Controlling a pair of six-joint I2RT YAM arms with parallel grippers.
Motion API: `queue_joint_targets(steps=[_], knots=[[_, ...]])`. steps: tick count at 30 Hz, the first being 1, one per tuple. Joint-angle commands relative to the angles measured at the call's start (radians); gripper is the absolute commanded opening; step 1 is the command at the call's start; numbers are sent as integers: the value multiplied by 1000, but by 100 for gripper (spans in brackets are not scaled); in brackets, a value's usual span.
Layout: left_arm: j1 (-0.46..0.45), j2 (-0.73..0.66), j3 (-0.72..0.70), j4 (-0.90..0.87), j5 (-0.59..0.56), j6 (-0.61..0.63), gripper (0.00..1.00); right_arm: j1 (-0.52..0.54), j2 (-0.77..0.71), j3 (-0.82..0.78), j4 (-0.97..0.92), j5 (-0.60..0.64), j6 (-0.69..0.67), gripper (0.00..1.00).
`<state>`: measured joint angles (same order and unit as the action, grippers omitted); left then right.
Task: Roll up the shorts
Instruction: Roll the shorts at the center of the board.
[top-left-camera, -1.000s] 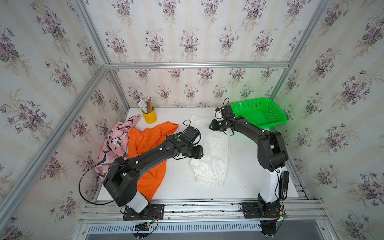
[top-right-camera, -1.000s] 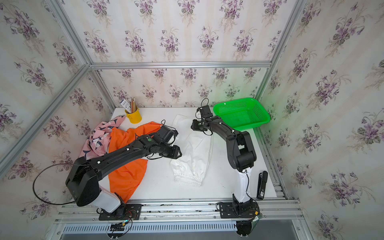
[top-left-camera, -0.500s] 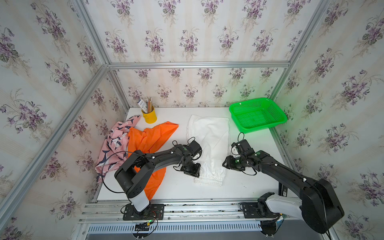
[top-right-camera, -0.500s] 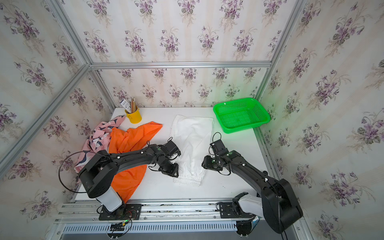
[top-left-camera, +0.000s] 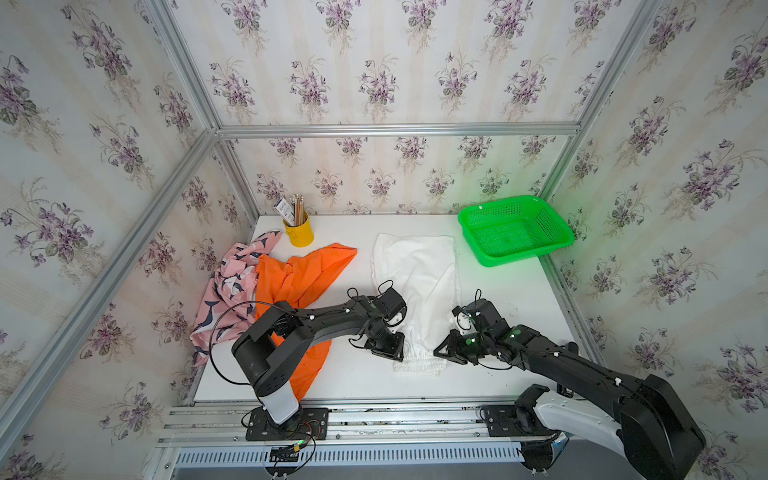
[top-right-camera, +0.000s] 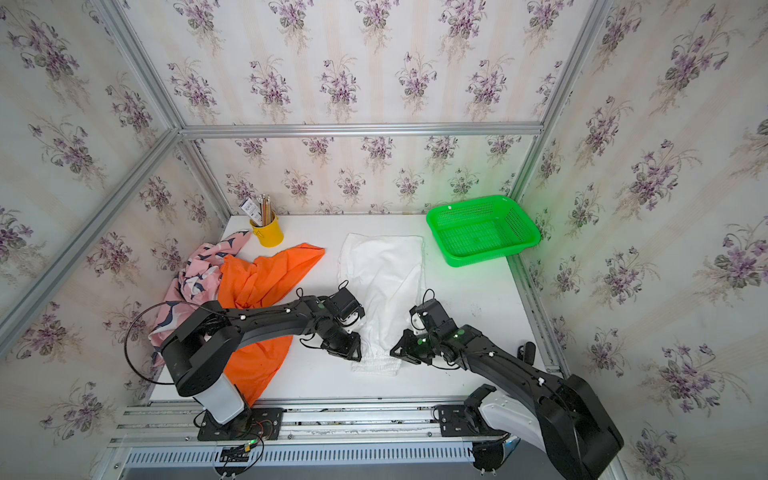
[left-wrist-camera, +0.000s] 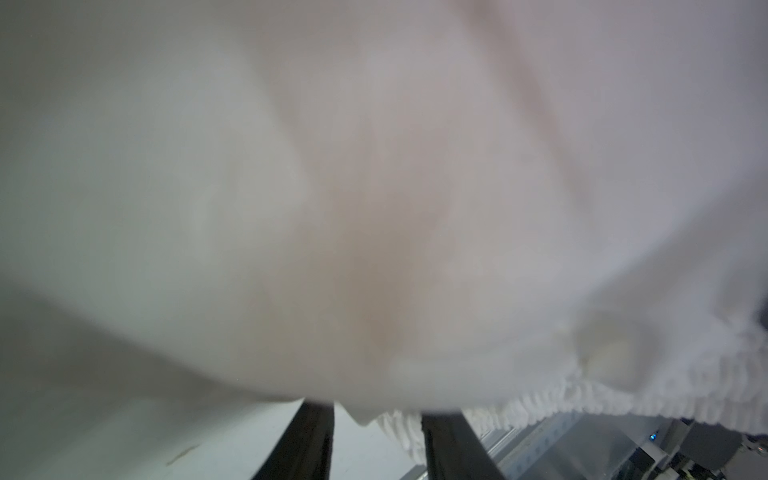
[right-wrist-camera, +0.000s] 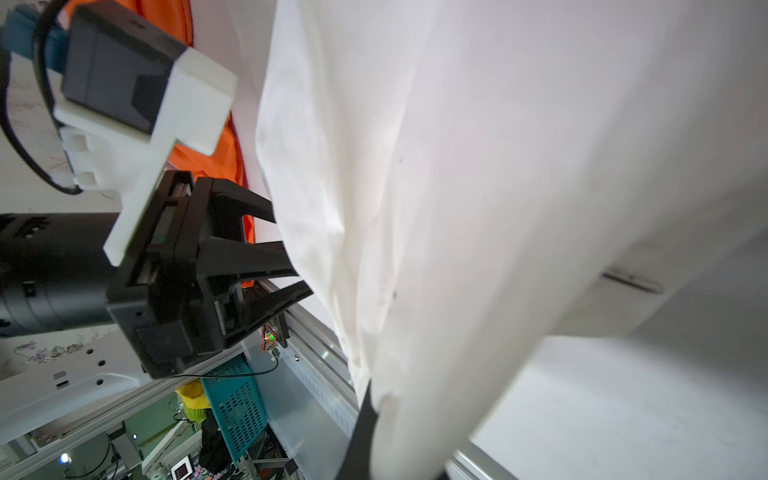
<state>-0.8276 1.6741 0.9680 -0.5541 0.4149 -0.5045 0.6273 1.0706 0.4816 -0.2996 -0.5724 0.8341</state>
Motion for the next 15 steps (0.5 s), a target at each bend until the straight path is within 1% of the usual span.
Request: queue_joint_targets(steps=[1,3,5,7,8,10,12,15], knots=[[-15,-56,15,-47,-132,37,49,4,-15,28,-21,-14,24,0],[-30,-105,21,-60,-178,56,54,5,-15,43,6,-25,48,0],[-74,-169,30,-69,-244,109,60,9,-6,66,25,-23,70,0],[-154,-217,46,-74,-332,193,63,8,4,92,28,-11,83,0],[-209,-232,53,-76,-394,247,65,9,13,108,31,-8,86,0],[-305,-241,61,-74,-509,313,69,10,29,133,37,-9,91,0],[-364,-232,67,-63,-586,333,73,11,48,153,31,-15,85,0],[-391,-196,65,-34,-653,309,77,14,64,176,18,-26,77,0]])
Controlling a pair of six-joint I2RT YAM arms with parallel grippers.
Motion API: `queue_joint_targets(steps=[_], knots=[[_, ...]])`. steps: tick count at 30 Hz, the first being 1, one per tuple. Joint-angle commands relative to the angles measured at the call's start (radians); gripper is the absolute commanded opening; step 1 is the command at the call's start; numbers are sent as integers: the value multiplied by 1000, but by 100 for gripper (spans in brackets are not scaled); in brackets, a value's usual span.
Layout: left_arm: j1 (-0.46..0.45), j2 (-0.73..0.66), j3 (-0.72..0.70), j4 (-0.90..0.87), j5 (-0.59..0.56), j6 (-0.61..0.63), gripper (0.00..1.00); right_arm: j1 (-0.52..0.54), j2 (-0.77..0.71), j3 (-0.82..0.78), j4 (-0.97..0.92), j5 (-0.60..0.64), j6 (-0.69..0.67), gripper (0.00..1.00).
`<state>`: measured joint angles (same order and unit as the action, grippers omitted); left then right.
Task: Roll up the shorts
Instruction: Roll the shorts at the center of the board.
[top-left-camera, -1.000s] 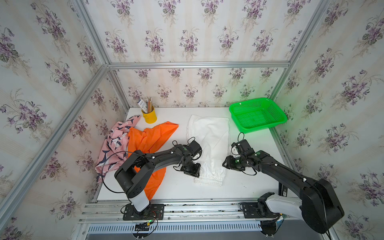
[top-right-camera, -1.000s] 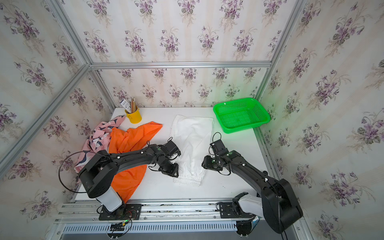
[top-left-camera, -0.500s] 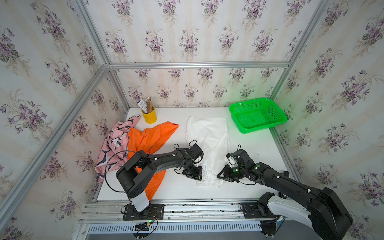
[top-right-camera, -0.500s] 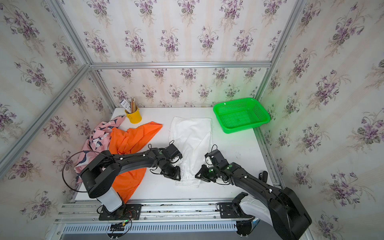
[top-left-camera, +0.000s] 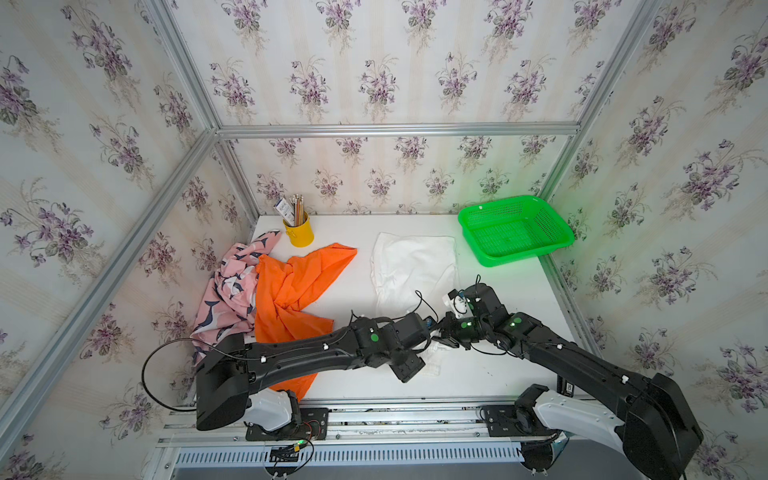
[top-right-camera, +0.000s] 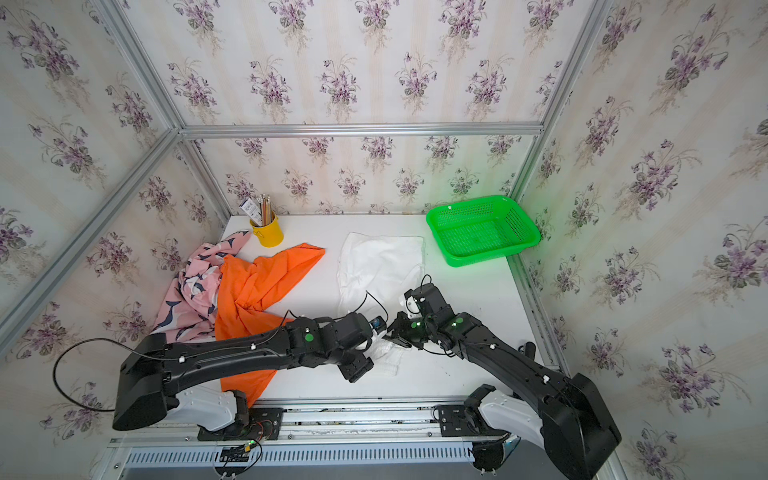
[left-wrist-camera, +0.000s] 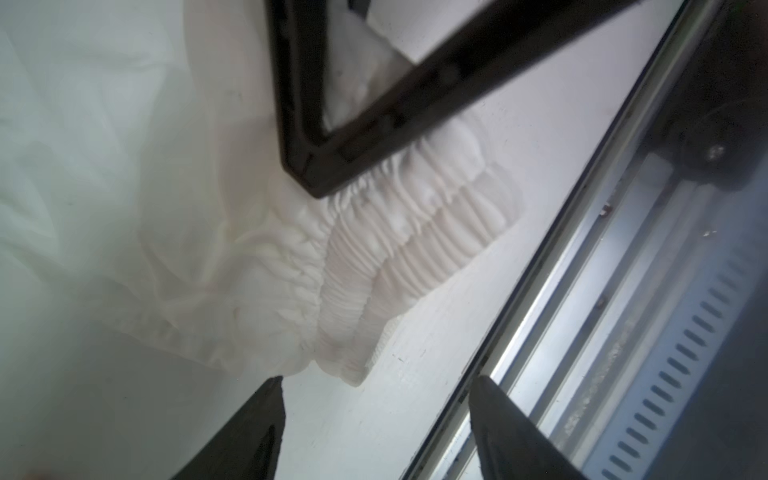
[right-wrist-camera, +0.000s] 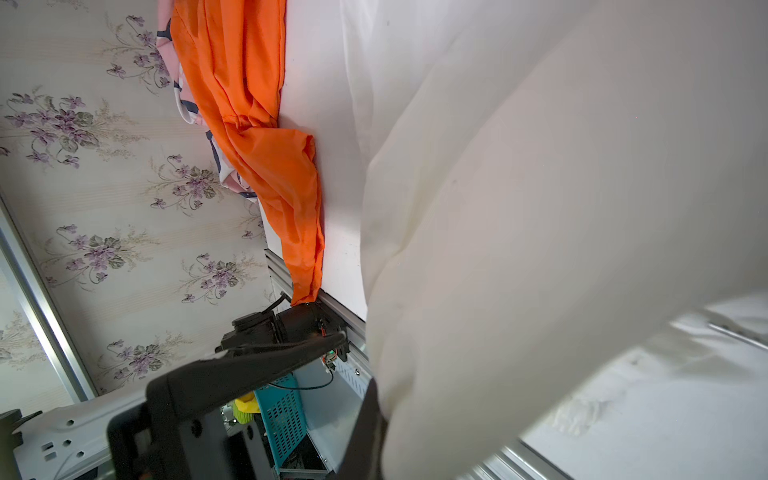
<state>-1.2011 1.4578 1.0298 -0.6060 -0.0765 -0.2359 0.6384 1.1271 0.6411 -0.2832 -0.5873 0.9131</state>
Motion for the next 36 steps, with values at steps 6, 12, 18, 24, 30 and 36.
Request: queue_joint_targets(steps=[6,12,18,24,30,36], knots=[[-54,86,-27,112,-262,-29,86,9,7,18,2,-21,20,0],[-107,129,-88,245,-250,-26,91,8,4,6,19,-18,60,0],[-135,167,-157,313,-419,-125,99,9,-8,-2,43,-19,113,0],[-151,146,-193,270,-555,-227,77,10,-19,-2,-10,-11,105,0],[-135,58,-282,335,-437,-285,35,17,3,-35,-27,7,45,0],[-118,11,-350,379,-357,-338,26,79,73,-131,82,30,56,0]])
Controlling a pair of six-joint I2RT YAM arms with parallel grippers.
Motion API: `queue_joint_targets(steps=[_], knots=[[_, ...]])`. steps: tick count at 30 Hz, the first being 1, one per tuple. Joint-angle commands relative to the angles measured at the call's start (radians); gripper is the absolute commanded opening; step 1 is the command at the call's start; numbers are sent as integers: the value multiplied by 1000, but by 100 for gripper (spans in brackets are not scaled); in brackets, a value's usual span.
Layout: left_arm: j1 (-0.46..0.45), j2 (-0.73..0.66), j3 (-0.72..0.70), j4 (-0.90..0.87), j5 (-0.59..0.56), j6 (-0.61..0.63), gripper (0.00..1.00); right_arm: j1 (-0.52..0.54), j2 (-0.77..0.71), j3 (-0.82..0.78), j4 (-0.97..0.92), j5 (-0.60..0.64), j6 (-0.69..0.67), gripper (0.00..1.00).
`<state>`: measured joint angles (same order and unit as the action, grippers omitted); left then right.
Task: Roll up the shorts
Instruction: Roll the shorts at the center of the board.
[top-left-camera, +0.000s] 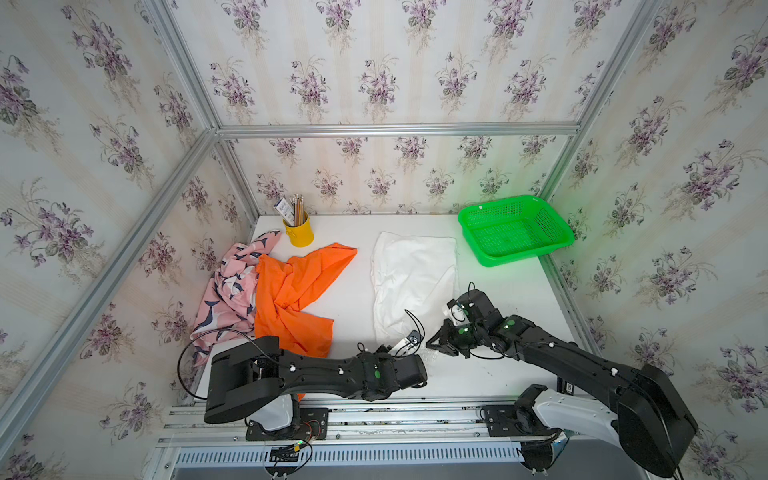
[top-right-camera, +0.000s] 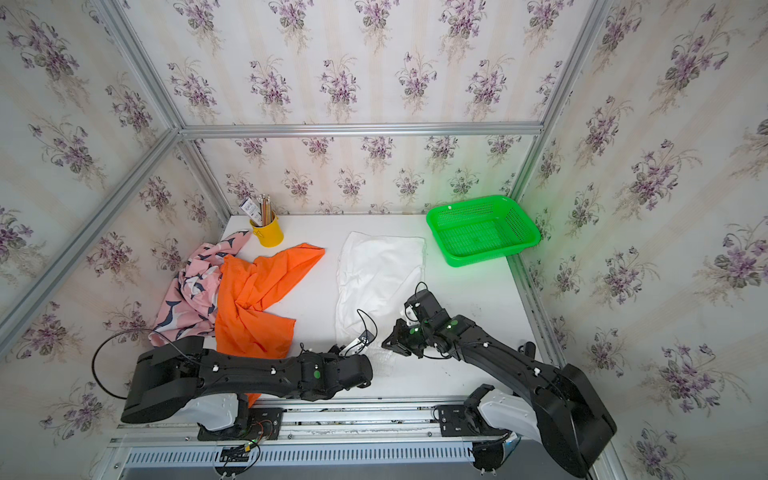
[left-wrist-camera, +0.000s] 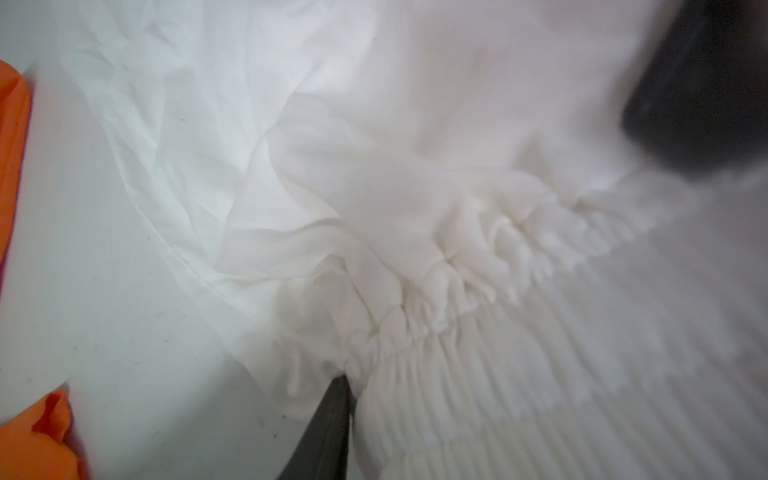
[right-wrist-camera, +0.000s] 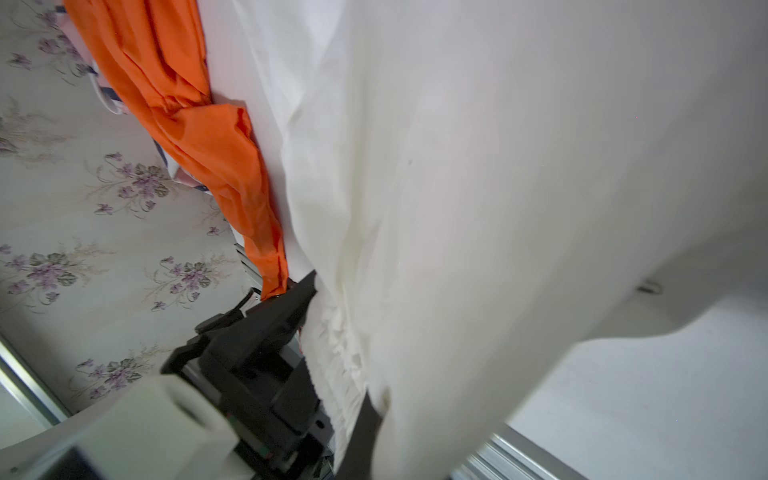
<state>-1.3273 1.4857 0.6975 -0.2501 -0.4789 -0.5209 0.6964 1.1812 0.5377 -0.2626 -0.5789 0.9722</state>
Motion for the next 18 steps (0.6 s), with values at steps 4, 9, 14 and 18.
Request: queue_joint_targets(steps=[4,9,14,18], knots=[[17,-49,-67,43,69,-88,28,31,54,-97,119,63,5,0],[17,-99,-86,11,73,-121,59,31,87,-199,239,76,10,4],[15,-190,-87,-63,117,-87,77,34,73,-197,234,65,-24,32],[15,-291,-58,-209,136,-102,77,34,11,-147,102,90,-57,45]])
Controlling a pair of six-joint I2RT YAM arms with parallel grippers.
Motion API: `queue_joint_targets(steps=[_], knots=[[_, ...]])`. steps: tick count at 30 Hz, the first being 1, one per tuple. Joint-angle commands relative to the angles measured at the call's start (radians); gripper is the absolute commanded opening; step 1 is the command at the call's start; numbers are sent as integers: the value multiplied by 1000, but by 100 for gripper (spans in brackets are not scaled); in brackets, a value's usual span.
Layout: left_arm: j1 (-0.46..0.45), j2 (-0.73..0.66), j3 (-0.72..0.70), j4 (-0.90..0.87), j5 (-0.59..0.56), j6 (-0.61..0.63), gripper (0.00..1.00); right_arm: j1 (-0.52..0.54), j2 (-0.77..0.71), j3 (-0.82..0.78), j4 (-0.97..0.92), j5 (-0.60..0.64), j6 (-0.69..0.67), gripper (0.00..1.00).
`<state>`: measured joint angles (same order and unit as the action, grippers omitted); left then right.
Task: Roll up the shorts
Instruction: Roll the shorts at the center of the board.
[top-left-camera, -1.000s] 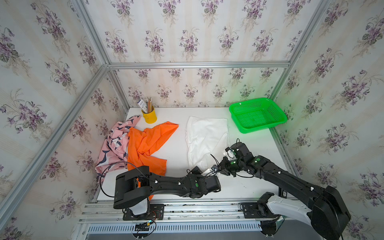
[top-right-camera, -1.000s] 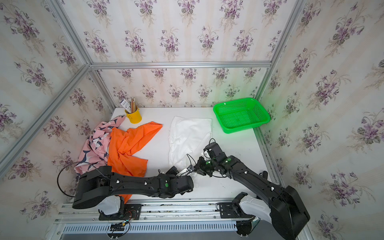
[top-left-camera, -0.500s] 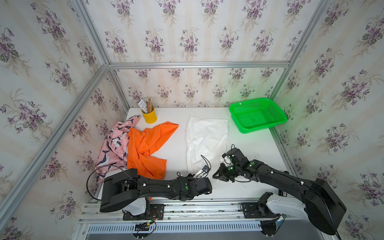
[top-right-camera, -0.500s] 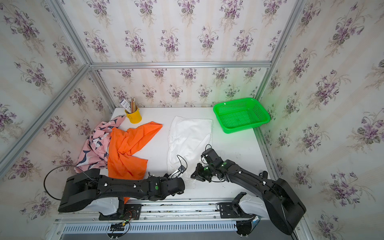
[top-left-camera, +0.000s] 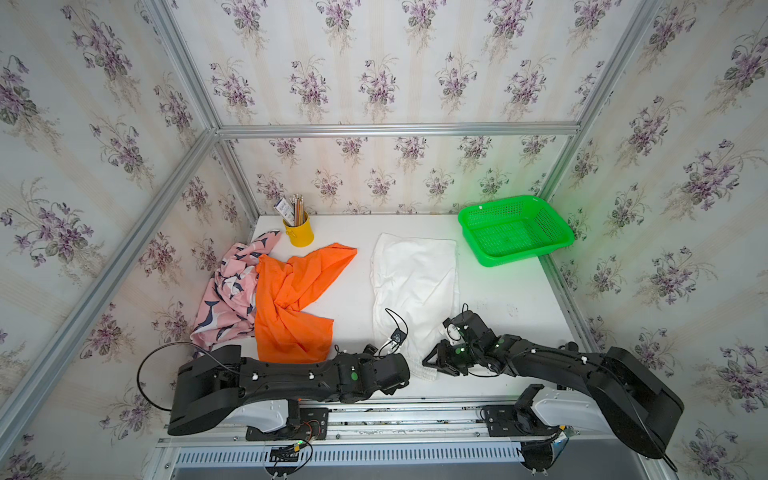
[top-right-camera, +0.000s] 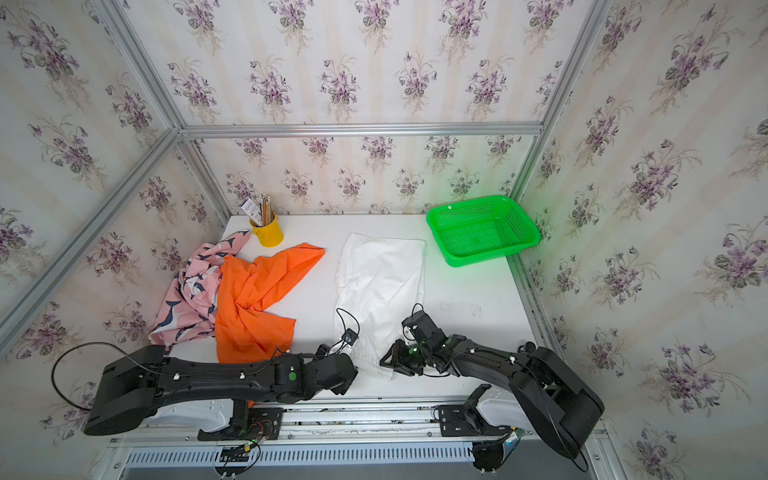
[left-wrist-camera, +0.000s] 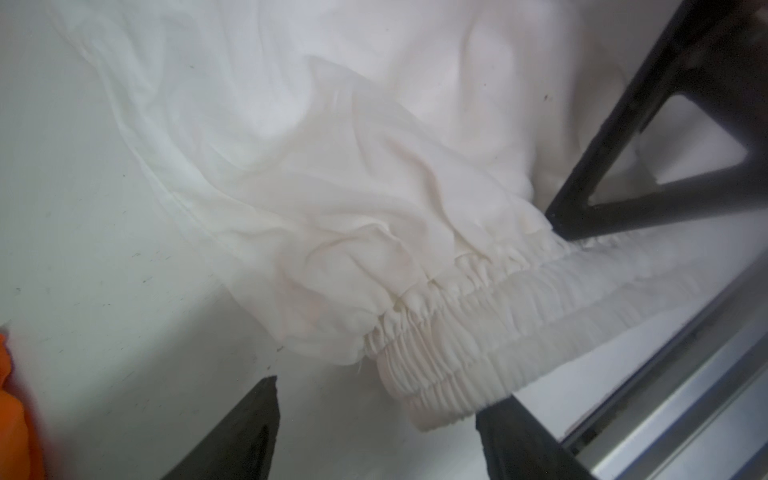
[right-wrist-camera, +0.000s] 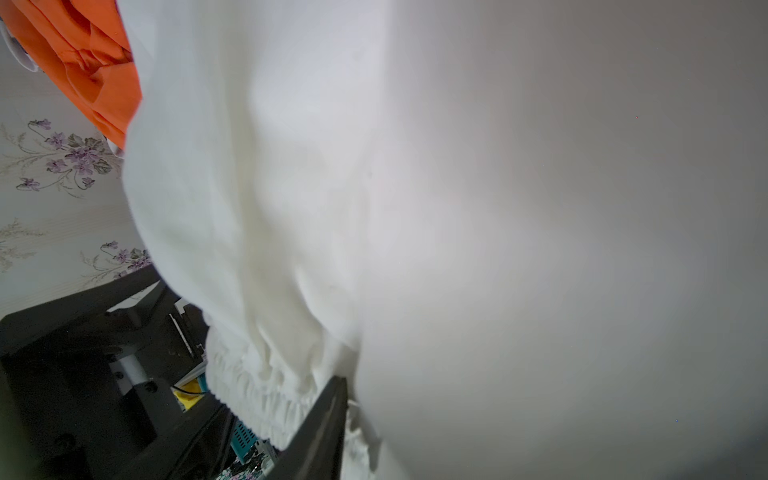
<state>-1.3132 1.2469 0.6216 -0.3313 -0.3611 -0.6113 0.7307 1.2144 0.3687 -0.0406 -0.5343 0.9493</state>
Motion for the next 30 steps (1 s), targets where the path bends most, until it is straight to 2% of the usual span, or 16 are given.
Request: queue_joint_targets(steps=[1,4,5,7,8,14,21,23,25,27,30], knots=[[0,-76,24,-152,22,-16,77,-1,-35,30,-146,50,-39,45],[3,-124,71,-253,19,-62,77,-1,-72,49,-192,57,-42,38],[3,-123,97,-296,12,-89,77,-1,-75,57,-194,63,-44,30],[6,-109,137,-321,23,-110,78,-1,-61,78,-193,72,-52,7],[13,-94,157,-323,39,-115,79,1,-47,92,-189,68,-56,0],[104,20,234,-342,154,-142,80,21,14,120,-116,85,-51,0],[208,153,222,-304,333,-136,84,21,120,64,-60,140,-79,0],[216,210,217,-286,369,-124,84,22,115,62,-70,157,-81,6],[216,259,217,-264,411,-101,81,21,93,76,-100,168,-90,17],[216,302,231,-286,419,-99,75,22,63,104,-161,185,-105,30],[218,332,230,-312,416,-113,62,21,12,175,-325,241,-151,39]])
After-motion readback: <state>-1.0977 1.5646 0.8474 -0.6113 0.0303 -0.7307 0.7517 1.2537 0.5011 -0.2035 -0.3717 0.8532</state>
